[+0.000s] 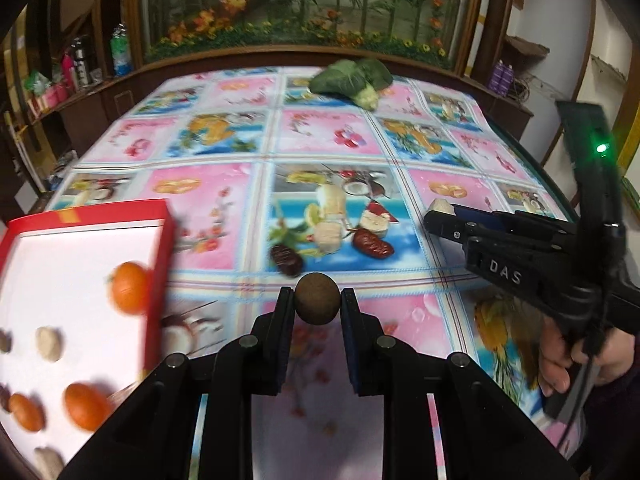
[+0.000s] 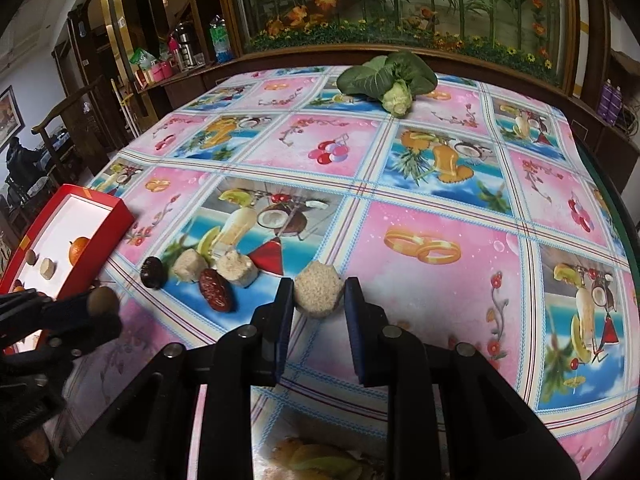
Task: Organize fruits
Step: 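Carry the cake and brown ball into the tray and open both grippers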
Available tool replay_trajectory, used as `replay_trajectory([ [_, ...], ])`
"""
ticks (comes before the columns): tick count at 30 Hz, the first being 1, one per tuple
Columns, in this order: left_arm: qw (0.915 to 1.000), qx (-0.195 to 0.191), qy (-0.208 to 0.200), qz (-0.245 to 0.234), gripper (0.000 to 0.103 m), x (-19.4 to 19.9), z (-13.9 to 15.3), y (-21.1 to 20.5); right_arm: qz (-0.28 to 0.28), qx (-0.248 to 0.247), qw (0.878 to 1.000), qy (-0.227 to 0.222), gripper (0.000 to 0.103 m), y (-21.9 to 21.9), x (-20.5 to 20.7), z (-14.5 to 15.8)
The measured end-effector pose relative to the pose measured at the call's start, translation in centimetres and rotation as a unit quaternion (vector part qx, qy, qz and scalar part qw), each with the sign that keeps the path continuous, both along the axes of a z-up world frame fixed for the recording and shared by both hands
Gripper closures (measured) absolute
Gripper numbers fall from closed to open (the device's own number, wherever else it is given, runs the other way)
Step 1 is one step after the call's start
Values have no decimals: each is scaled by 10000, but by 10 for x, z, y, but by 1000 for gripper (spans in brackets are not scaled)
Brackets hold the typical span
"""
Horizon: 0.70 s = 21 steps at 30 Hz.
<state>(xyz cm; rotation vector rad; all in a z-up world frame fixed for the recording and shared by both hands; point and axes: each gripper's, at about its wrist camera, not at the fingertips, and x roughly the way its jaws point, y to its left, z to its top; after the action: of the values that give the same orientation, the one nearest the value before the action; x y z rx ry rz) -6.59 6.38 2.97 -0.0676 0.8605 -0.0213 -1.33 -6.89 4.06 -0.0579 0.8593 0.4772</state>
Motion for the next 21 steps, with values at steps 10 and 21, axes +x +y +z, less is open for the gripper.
replay_trajectory([
  [10,9974,65,-420,578,81,-53,27,40,46,349,9990,-292,76,19,-21,16],
  [21,9810,29,-925,1703,81,-115,51,125,808,751,9937,-215,75,144,-66,30],
])
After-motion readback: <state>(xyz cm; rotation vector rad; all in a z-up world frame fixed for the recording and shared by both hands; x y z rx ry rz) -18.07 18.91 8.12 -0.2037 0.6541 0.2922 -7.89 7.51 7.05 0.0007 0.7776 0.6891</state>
